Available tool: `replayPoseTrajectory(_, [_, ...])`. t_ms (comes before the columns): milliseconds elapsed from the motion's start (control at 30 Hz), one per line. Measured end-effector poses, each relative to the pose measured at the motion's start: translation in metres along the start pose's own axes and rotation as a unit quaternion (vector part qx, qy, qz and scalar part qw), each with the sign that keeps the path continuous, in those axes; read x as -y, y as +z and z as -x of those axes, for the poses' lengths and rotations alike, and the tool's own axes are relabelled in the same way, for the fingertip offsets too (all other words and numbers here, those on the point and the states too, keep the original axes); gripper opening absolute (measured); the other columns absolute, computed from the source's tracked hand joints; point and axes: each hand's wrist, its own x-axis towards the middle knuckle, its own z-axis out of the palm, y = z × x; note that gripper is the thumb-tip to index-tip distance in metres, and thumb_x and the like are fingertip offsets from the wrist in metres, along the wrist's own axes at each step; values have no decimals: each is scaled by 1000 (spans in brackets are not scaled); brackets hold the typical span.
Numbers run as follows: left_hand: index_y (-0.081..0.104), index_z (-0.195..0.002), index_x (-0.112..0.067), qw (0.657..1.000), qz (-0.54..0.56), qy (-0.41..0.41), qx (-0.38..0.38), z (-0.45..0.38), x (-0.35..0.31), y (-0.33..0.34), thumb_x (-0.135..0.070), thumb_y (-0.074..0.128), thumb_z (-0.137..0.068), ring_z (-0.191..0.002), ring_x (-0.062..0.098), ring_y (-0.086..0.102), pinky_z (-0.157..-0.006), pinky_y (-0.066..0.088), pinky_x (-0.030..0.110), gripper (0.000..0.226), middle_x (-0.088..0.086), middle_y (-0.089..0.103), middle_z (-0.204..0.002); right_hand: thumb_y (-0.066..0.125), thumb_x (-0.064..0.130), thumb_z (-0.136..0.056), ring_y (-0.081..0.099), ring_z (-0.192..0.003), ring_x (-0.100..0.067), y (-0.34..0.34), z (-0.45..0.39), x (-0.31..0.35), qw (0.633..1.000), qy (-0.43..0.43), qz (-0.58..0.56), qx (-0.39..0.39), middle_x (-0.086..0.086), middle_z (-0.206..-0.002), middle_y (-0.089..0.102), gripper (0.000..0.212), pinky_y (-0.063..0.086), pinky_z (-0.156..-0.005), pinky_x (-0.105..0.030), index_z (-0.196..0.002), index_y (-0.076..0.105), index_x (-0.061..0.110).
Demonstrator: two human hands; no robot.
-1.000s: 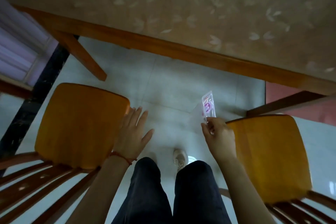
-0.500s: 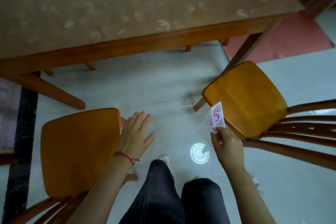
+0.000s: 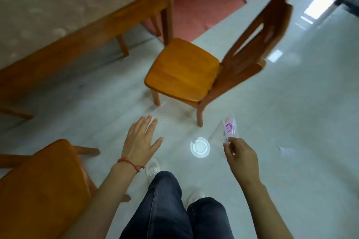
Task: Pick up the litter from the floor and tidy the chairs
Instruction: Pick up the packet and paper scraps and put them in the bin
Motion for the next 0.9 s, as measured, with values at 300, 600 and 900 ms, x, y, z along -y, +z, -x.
replayPoseTrajectory(300, [60, -115, 3, 985, -1, 168, 37, -29, -162, 44, -45, 45, -82, -108, 42, 56, -85, 45, 53, 60, 24, 60, -117, 61, 5, -84, 53, -58, -26, -92, 67, -126, 983, 171, 19, -70, -11, -71, 60, 7, 38, -54, -28, -82, 62, -1])
replayPoseTrajectory(600, [58, -118, 1, 963, -13, 255, 88, -113, -236, 89, -37, 55, -78, -113, 41, 53, -87, 45, 54, 55, 23, 58, -121, 61, 6, -84, 54, -61, -30, -114, 44, -193, 954, 277, 14, -115, -13, -73, 61, 9, 43, -57, -34, -83, 62, -2])
replayPoseTrajectory(900, [58, -119, 0, 942, -31, 311, 122, -207, -292, 133, -38, 56, -79, -111, 42, 54, -86, 44, 53, 55, 23, 58, -121, 62, 7, -84, 54, -63, -26, -111, -11, -247, 933, 335, -9, -132, -10, -75, 61, 7, 42, -58, -31, -86, 62, 0])
